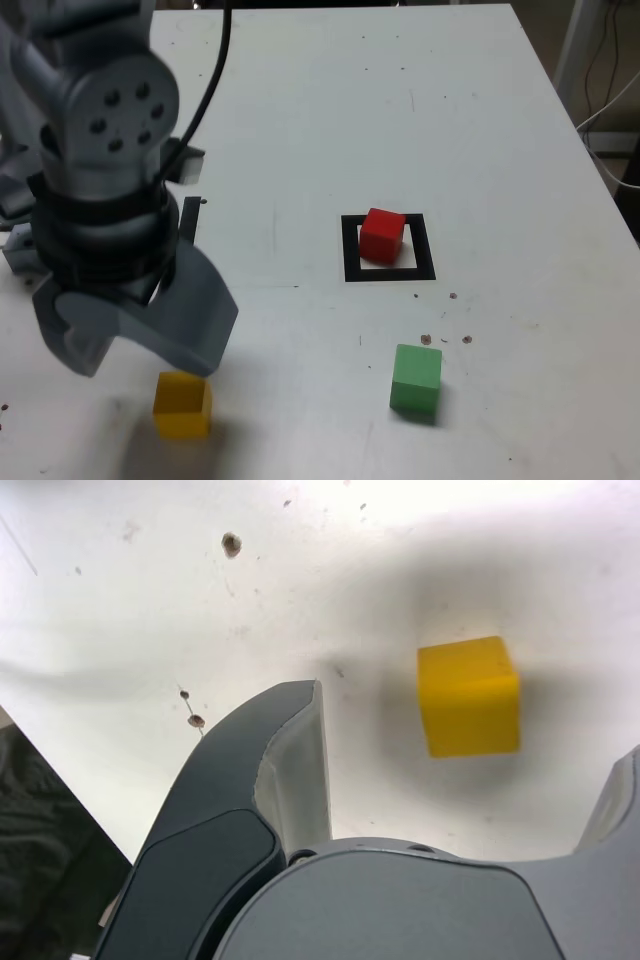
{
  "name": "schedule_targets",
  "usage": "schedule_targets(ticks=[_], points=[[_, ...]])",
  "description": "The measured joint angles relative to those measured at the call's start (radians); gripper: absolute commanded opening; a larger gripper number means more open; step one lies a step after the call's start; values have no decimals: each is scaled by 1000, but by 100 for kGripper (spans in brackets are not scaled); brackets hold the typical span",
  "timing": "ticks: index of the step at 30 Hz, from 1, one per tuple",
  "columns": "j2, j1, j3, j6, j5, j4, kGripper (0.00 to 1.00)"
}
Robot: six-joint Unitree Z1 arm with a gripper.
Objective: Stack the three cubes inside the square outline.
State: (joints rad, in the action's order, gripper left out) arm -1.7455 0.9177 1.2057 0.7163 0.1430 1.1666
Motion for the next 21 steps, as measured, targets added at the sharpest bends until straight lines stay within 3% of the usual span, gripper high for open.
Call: schedule_targets(ticks=[12,21], points=[[-144,7,5,6,7,-97,95],[-172,-16,-22,-33,29,-140,84]])
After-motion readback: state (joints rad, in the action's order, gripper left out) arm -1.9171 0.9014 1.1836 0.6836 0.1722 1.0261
